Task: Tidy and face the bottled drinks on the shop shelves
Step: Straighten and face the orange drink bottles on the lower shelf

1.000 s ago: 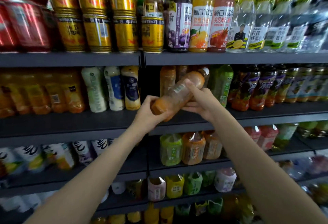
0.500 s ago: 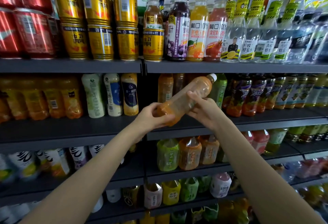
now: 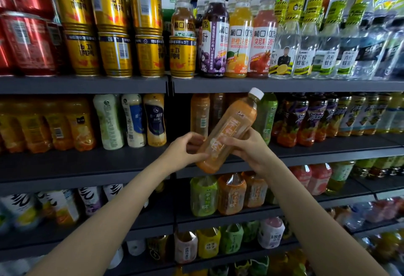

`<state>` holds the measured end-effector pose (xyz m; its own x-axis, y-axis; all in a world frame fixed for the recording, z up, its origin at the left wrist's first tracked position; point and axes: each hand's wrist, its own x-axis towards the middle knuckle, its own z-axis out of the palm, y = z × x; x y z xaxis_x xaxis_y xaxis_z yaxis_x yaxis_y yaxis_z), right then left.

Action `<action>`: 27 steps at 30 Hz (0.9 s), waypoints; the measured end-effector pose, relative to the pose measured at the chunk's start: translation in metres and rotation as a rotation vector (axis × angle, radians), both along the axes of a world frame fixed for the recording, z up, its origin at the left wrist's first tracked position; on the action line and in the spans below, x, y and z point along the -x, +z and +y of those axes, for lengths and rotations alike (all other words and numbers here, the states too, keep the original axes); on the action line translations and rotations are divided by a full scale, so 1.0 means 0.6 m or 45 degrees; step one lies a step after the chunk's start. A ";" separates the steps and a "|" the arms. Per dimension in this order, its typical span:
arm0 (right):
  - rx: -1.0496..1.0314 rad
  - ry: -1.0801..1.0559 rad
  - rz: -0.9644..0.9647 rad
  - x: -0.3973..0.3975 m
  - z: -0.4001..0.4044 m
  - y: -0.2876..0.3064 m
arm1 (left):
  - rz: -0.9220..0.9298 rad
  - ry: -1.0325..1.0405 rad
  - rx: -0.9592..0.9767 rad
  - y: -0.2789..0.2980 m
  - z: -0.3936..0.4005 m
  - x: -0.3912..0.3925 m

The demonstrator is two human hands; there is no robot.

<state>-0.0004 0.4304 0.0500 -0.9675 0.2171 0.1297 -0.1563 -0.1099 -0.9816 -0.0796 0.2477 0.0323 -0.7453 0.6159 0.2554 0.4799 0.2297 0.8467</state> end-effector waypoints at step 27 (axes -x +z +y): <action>-0.594 -0.166 0.229 0.070 0.008 -0.009 | 0.592 0.653 0.300 -0.048 0.073 0.014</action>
<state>-0.0424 0.4353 0.0447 -0.8898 0.2140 0.4032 -0.3100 0.3650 -0.8779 -0.0882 0.2912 0.0036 -0.8016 0.2961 0.5194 0.5610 0.6730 0.4821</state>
